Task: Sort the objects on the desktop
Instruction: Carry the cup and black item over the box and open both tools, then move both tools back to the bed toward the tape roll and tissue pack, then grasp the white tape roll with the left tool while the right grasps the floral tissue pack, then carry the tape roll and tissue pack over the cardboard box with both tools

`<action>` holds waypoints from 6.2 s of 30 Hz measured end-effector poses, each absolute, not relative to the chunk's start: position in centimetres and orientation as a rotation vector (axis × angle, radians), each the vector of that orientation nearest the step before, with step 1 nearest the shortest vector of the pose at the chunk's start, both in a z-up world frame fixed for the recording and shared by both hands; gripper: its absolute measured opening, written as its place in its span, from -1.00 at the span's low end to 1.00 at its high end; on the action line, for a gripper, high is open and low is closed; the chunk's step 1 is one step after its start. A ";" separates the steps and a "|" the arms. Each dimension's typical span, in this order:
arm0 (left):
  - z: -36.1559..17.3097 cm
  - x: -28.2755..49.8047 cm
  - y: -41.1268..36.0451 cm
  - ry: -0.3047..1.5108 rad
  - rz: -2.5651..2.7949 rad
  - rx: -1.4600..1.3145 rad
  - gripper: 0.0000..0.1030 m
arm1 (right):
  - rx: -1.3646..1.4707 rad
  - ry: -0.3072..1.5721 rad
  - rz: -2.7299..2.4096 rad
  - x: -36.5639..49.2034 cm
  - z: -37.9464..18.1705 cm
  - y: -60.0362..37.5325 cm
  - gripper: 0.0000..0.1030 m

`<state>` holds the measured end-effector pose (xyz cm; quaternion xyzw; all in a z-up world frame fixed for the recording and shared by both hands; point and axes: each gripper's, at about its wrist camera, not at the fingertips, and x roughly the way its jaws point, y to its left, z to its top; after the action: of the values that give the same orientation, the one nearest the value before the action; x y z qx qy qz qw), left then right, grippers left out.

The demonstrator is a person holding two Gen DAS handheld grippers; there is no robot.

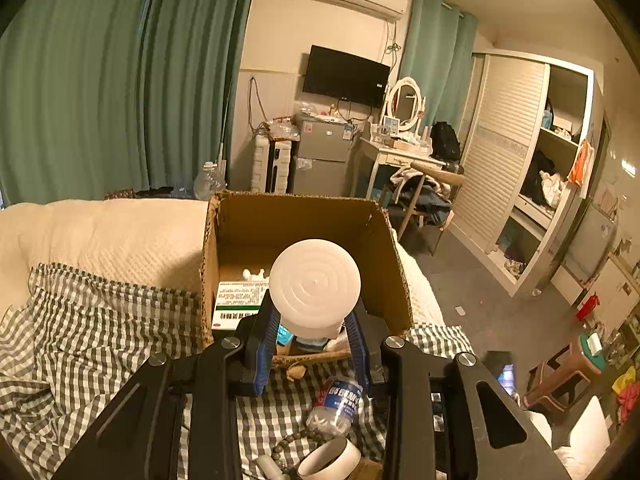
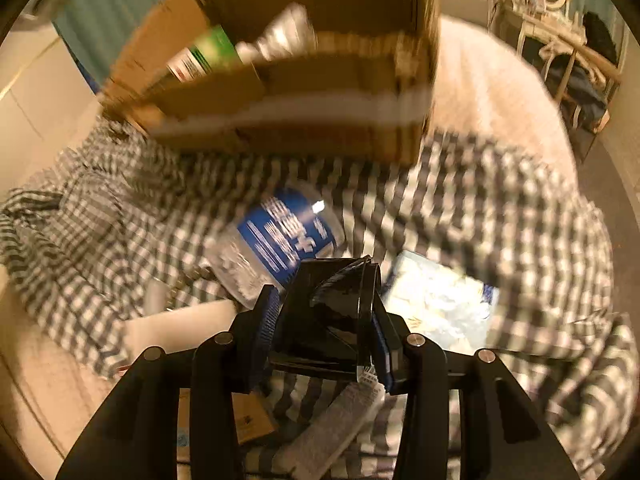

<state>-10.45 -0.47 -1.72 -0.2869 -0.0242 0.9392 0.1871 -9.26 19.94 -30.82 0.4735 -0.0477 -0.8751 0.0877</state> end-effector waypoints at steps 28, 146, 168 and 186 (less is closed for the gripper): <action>-9.5 -25.6 3.6 0.024 2.628 -0.987 -0.52 | 0.995 -0.034 -2.768 -23.9 -20.2 18.1 -0.18; -22.9 -8.0 6.1 0.324 2.204 -1.287 0.58 | 1.611 -0.295 -2.728 -10.2 -37.2 24.6 0.35; -10.9 -1.5 1.8 0.127 2.582 -0.801 0.58 | 0.996 -0.325 -2.989 -0.7 -25.0 21.3 0.35; -2.6 0.3 -1.1 0.032 2.735 -0.472 0.58 | 0.621 -0.251 -3.004 2.0 -13.8 17.3 0.35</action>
<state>0.27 -1.07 -2.57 -0.1674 0.0114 0.9689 0.1821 1.97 17.28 -13.78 0.2016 -0.0816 -0.9755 0.0321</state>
